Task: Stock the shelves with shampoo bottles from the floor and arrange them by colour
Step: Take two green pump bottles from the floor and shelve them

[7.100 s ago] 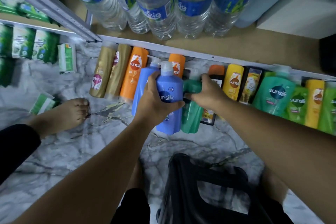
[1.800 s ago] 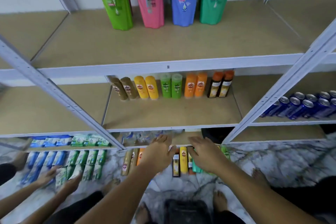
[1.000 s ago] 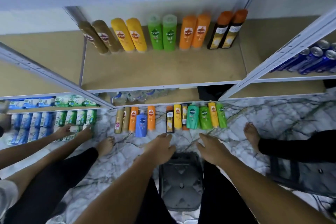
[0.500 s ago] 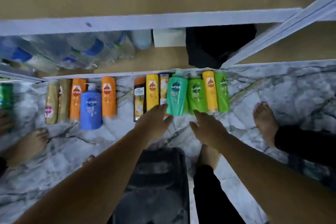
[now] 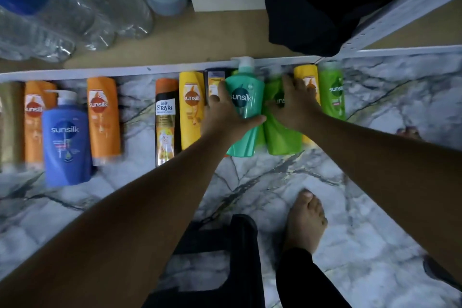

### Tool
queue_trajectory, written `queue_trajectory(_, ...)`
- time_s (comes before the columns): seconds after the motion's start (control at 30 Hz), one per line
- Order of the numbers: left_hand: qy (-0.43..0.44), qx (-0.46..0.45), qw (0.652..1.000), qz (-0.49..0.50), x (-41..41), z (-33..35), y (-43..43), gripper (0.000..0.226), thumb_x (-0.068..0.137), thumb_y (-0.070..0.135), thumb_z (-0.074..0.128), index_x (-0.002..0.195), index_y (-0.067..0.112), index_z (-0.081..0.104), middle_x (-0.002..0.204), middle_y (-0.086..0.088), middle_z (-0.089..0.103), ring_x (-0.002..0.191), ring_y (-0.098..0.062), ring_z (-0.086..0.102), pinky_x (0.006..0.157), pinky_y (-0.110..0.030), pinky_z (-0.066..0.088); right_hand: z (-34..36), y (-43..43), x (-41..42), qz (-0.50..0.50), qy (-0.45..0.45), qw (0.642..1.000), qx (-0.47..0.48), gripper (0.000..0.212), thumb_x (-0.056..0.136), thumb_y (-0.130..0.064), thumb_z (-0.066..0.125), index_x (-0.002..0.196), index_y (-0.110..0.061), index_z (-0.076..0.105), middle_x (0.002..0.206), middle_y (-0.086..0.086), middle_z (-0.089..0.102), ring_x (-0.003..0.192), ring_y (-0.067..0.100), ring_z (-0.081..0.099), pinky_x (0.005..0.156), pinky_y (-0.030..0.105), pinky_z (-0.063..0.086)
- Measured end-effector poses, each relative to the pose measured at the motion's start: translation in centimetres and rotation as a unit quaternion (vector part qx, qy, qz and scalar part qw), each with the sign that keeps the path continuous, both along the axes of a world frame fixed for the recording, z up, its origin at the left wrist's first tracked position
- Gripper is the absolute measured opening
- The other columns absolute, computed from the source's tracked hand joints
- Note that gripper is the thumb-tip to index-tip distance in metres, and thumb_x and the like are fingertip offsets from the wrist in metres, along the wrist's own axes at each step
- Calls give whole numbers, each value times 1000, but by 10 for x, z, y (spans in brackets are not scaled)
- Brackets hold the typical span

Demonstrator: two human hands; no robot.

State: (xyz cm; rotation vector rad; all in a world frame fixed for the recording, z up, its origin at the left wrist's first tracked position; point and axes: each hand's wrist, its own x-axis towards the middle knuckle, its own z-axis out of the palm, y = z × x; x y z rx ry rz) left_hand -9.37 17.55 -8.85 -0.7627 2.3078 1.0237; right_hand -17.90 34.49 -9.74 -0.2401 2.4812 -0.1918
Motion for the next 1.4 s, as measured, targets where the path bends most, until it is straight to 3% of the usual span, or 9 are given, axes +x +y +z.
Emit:
queue_trajectory(0.2,-9,-1,999,40,7,2,-2,111,52,67,83,139,22,30,120,-6,53,105,-32,61,85,-48,58,2,-6,-1,-27,-80,995,59,126,67,-65,82,158,-14,13,158,27,12,144,48,20,113,48,32)
queue_trajectory(0.3,-18,10,998,52,28,8,-2,122,46,69,80,144,22,24,127,-5,50,103,-32,62,81,-49,59,5,0,26,-53,-103,992,58,109,69,-64,81,150,-11,31,153,22,18,137,47,31,104,44,41)
queue_trajectory(0.4,-7,25,998,54,54,13,0,107,48,59,85,132,25,28,127,-2,47,96,-28,63,77,-48,60,-4,13,62,-102,-129,986,-8,96,70,-60,83,143,-15,38,144,19,38,128,42,44,99,45,48)
queue_trajectory(0.53,15,38,999,31,87,16,-1,105,50,52,89,132,28,28,122,3,47,95,-23,62,77,-46,59,-5,27,98,-181,-112,970,-117,82,62,-40,94,125,-12,49,107,-2,62,98,24,64,78,36,54)
queue_trajectory(0.7,-2,60,997,47,122,44,-16,106,51,53,88,134,34,25,112,5,61,93,-22,66,77,-47,60,26,34,132,-197,-100,966,-133,100,44,-69,87,127,-29,48,117,2,58,100,21,63,83,43,58)
queue_trajectory(0.87,19,84,995,41,148,127,-40,108,51,48,91,136,38,25,113,8,63,92,-22,68,76,-46,60,134,16,159,-185,-31,965,-181,82,64,-33,93,131,-22,48,116,-1,44,103,14,49,88,28,41)
queue_trajectory(1.07,99,72,992,13,152,300,-85,122,50,45,95,140,57,14,132,13,56,111,-16,61,94,-37,54,308,-31,168,-185,6,944,-275,79,65,-36,94,131,-31,51,122,-8,57,111,11,57,91,28,47)
queue_trajectory(1.17,154,30,988,6,148,395,-112,121,49,46,97,129,66,8,135,16,54,116,-11,57,91,-25,46,406,-64,166,-163,24,932,-324,75,66,-36,93,129,-37,52,120,-17,62,110,2,59,87,18,48)
queue_trajectory(1.4,294,-23,956,1,144,592,-176,114,51,51,96,126,70,11,127,23,53,115,-10,56,91,-36,51,608,-125,161,-113,116,893,-421,66,66,-38,91,121,-49,57,120,-28,62,112,-7,57,93,18,47)
